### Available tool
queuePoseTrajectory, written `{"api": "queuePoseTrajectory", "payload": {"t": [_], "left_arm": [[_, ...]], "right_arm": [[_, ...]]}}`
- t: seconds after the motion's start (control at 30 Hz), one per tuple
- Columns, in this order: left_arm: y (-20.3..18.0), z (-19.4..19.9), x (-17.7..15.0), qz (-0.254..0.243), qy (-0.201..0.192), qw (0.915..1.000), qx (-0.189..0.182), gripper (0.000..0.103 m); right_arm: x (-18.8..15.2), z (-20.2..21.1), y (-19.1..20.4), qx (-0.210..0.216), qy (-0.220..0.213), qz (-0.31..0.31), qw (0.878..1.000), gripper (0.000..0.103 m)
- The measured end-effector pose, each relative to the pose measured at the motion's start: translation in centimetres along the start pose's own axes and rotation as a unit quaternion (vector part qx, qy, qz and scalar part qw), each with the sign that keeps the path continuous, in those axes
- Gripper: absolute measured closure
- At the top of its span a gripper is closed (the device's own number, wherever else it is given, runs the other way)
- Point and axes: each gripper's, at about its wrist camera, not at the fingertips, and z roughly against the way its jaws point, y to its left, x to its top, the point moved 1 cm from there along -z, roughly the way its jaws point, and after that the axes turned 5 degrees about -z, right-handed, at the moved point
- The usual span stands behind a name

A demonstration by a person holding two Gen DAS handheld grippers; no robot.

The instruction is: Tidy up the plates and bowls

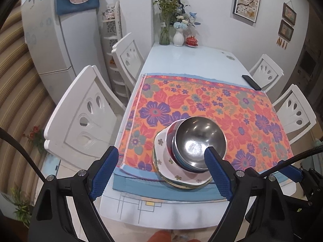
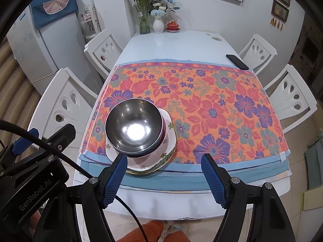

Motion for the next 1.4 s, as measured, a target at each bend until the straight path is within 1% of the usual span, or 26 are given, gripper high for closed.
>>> {"api": "queuePoseTrajectory", "payload": {"t": [0.13,0.33,0.53,0.67,0.83,0.97,1.03,1.17,1.27,1.4], "left_arm": [[0.1,-0.2,0.4,-0.008,-0.008,0.9999,0.009,0.017],[-0.8,-0.5,1.3,-0.023,-0.017,0.9996,0.004,0.017],[-1.4,-1.0,2.3,-0.031,-0.015,0.9994,-0.009,0.017],[-1.9,-1.3,2.7,-0.036,-0.014,0.9992,-0.011,0.017],[-2.2,-1.7,2.9,-0.036,-0.008,0.9992,-0.014,0.017],[-1.8,-2.4,2.8,-0.024,0.007,0.9995,-0.020,0.017],[-1.7,-2.7,2.7,-0.021,0.012,0.9996,-0.013,0.017],[-1.9,-2.9,2.7,-0.032,0.013,0.9994,0.001,0.017],[-1.7,-3.3,2.7,-0.026,0.022,0.9994,-0.006,0.017],[-1.4,-3.7,2.8,-0.022,0.028,0.9993,-0.005,0.017]], "right_arm": [[0.1,-0.6,0.4,-0.002,0.007,0.000,1.000,0.030],[0.5,-0.9,0.1,-0.013,0.004,-0.006,1.000,0.030],[1.0,-1.5,-1.0,-0.020,0.009,-0.018,1.000,0.030],[1.4,-1.7,-1.4,-0.022,0.011,-0.022,0.999,0.030],[1.6,-2.1,-1.5,-0.022,0.015,-0.022,0.999,0.030],[1.7,-2.5,-1.5,-0.019,0.021,-0.022,0.999,0.030],[1.8,-2.8,-1.4,-0.019,0.024,-0.020,0.999,0.030],[1.9,-3.4,-1.2,-0.016,0.028,-0.016,0.999,0.030],[2.0,-3.6,-1.1,-0.015,0.028,-0.015,0.999,0.030],[2.0,-3.8,-1.1,-0.016,0.031,-0.015,0.999,0.030]]}}
